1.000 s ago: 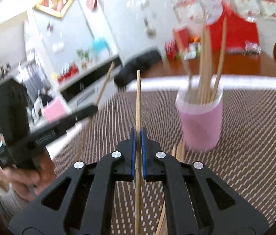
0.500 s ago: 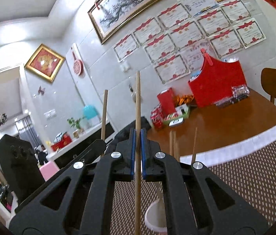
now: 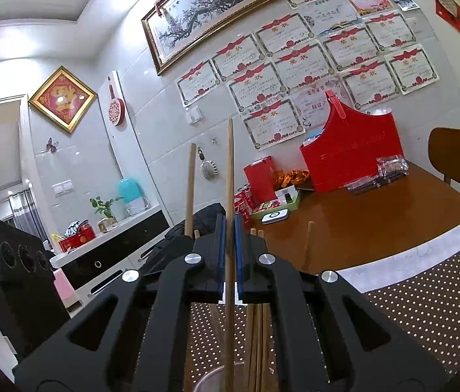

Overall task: Organize utensils
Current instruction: 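Raise the left tool's chopstick over the pink cup while the right tool raises its chopstick, then lower both chopsticks into the pink cup and open both tools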

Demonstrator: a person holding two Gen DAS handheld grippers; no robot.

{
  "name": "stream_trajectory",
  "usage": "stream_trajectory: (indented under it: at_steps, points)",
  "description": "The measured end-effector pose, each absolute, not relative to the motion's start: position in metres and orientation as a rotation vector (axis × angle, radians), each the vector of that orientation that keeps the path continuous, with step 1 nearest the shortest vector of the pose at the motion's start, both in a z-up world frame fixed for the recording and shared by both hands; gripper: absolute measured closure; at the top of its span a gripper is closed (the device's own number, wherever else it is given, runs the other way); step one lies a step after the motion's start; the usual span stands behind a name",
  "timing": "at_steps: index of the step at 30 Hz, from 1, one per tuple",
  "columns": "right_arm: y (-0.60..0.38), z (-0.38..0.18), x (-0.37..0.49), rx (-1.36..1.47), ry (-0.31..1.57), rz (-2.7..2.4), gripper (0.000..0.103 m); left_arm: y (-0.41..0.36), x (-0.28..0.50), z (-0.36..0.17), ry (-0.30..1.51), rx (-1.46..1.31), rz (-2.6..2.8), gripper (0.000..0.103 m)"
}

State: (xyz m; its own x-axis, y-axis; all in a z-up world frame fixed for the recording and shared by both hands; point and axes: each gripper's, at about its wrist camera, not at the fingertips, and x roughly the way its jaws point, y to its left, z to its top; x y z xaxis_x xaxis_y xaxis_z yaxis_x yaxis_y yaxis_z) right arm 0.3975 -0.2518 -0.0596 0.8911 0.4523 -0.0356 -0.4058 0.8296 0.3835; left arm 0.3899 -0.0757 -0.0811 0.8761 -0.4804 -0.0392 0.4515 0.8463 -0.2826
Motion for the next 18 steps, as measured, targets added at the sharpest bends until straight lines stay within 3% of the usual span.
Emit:
stream_trajectory:
  at_steps: [18]
  points:
    - [-0.241, -0.077, 0.392, 0.320, 0.127, 0.435, 0.096, -0.075, 0.399, -0.105, 0.125, -0.246, -0.419, 0.097]
